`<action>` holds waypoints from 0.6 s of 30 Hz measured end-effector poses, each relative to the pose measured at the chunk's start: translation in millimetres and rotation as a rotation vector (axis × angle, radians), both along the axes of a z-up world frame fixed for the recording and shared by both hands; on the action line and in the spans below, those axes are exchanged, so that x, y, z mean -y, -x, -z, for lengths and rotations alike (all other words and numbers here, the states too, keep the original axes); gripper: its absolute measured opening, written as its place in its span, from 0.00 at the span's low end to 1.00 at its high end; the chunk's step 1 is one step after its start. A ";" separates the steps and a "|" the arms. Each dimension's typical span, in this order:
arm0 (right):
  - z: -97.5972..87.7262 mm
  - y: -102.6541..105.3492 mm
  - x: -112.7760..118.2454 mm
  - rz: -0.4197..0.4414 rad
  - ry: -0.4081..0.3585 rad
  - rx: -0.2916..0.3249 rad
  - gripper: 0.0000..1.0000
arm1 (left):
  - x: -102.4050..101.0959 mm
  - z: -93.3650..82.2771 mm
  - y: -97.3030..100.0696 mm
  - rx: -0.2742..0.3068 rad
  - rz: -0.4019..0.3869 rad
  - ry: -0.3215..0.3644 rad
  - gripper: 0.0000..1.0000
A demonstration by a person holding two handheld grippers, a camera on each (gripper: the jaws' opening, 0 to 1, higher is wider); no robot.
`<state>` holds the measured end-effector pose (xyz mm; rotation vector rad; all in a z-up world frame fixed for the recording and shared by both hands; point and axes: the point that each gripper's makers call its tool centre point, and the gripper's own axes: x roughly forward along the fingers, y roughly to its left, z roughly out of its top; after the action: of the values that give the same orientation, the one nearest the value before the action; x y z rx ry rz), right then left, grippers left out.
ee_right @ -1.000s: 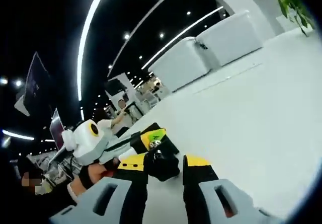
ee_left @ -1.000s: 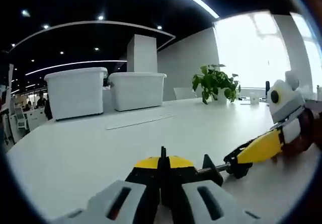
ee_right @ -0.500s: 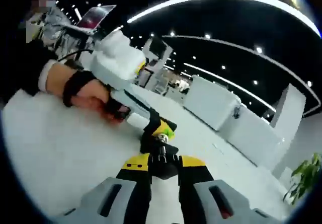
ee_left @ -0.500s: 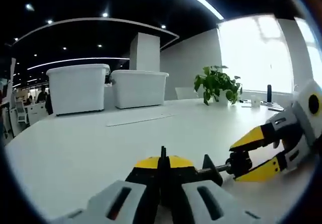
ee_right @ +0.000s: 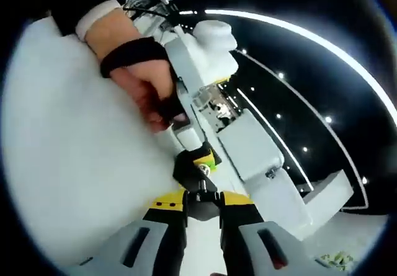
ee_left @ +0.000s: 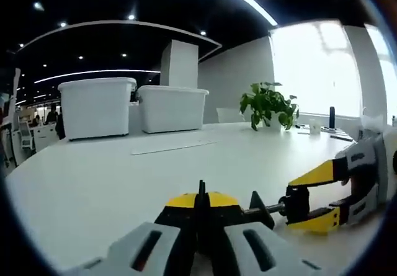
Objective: Clamp the fixed fixture on the desktop, loosen the retaining clip, secure it to the edge of the desk, and tighten the retaining clip.
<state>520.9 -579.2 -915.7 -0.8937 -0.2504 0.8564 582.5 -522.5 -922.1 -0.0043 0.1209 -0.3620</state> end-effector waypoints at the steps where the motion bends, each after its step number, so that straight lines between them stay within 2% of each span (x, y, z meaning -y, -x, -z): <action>1: -8.0 5.0 -0.7 -0.002 -0.103 -0.108 0.18 | 1.0 0.1 0.1 0.001 0.003 -0.003 0.04; 2: -21.2 7.3 -0.7 -0.019 -0.226 -0.188 0.18 | 1.8 0.2 -0.2 0.004 0.004 -0.008 0.04; 4: -35.9 3.1 7.9 0.008 -0.405 -0.368 0.26 | 2.3 0.0 -0.3 0.005 0.007 -0.008 0.04; 6: -31.6 -1.9 13.0 0.025 -0.535 -0.581 0.34 | 2.7 -0.2 0.1 0.004 0.007 -0.007 0.04; 7: -24.3 -3.7 13.5 0.028 -0.574 -0.675 0.35 | 2.9 -0.2 0.1 0.005 0.007 -0.008 0.04; 9: -9.6 -12.0 15.2 0.058 -0.631 -0.801 0.39 | 3.3 -0.4 0.1 0.005 0.007 -0.007 0.04; 11: -1.8 -18.6 15.6 0.083 -0.645 -0.837 0.40 | 3.6 -0.6 0.3 0.006 0.008 -0.008 0.04; 16: 8.5 -31.8 17.4 0.134 -0.676 -0.872 0.29 | 3.7 -1.1 0.7 0.007 0.009 -0.008 0.04; 18: 10.1 -30.4 16.5 0.133 -0.687 -0.895 0.28 | 3.7 -1.3 0.8 0.007 0.010 -0.007 0.04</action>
<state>551.3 -595.7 -925.7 0.1511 0.2894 0.8833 581.7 -526.2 -920.8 0.0049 0.1149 -0.3711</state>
